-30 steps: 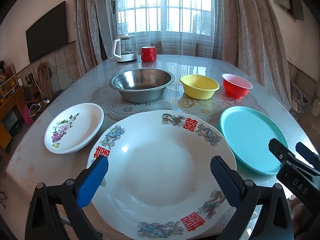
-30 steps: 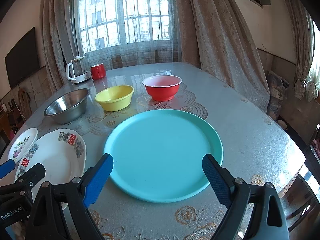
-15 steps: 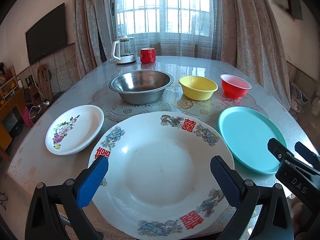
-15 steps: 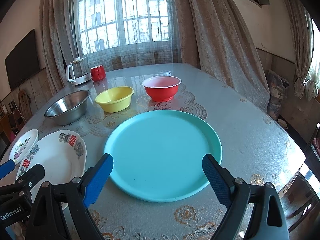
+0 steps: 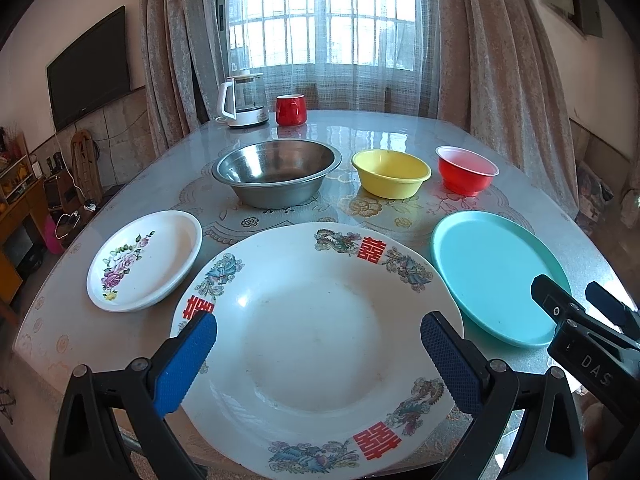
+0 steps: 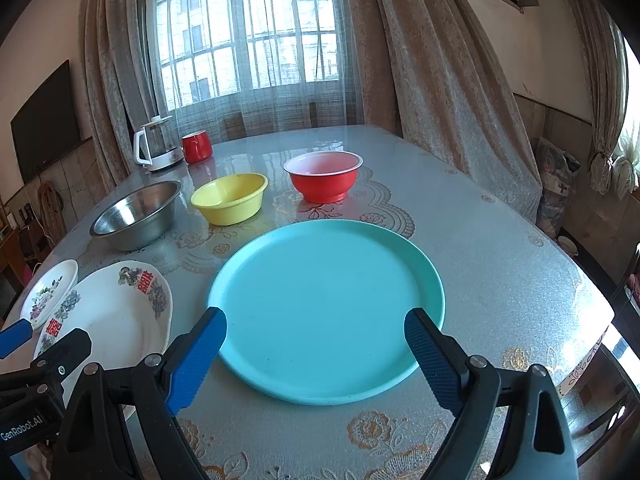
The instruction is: Organize plates and bowls
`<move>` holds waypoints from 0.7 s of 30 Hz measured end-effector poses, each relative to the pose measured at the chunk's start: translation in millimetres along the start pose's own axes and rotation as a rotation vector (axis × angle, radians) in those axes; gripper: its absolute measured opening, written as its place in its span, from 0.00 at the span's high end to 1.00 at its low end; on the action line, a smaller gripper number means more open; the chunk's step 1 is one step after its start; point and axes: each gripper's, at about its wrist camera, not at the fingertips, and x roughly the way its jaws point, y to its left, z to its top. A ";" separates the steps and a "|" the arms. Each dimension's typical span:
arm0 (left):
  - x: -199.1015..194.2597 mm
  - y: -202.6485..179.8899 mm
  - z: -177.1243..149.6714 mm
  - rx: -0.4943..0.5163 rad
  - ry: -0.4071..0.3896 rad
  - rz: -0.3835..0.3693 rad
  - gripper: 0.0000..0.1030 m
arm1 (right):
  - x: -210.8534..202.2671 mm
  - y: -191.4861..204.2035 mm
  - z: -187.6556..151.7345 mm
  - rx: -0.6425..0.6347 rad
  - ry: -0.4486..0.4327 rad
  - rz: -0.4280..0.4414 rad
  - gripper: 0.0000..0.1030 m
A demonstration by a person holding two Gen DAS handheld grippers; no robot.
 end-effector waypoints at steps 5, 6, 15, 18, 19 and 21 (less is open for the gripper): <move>3.9 -1.2 0.6 0.003 0.014 -0.024 0.00 | 5.8 -4.2 -1.3 -0.006 0.008 0.013 0.10; 5.6 -0.8 1.4 -0.002 0.026 -0.052 0.00 | 6.2 -4.8 -0.5 -0.010 0.006 0.027 0.11; 22.6 2.7 26.9 -0.033 0.132 -0.223 0.01 | 20.5 -59.9 19.7 0.128 0.041 0.145 0.45; 26.1 -2.3 42.6 0.026 0.133 -0.242 0.13 | 28.6 -85.9 25.4 0.187 0.073 0.143 0.58; 28.7 -5.0 48.1 0.047 0.141 -0.253 0.22 | 31.2 -93.6 26.6 0.203 0.080 0.137 0.60; 34.4 -11.0 58.8 0.078 0.161 -0.290 0.36 | 35.5 -105.9 27.3 0.234 0.077 0.131 0.63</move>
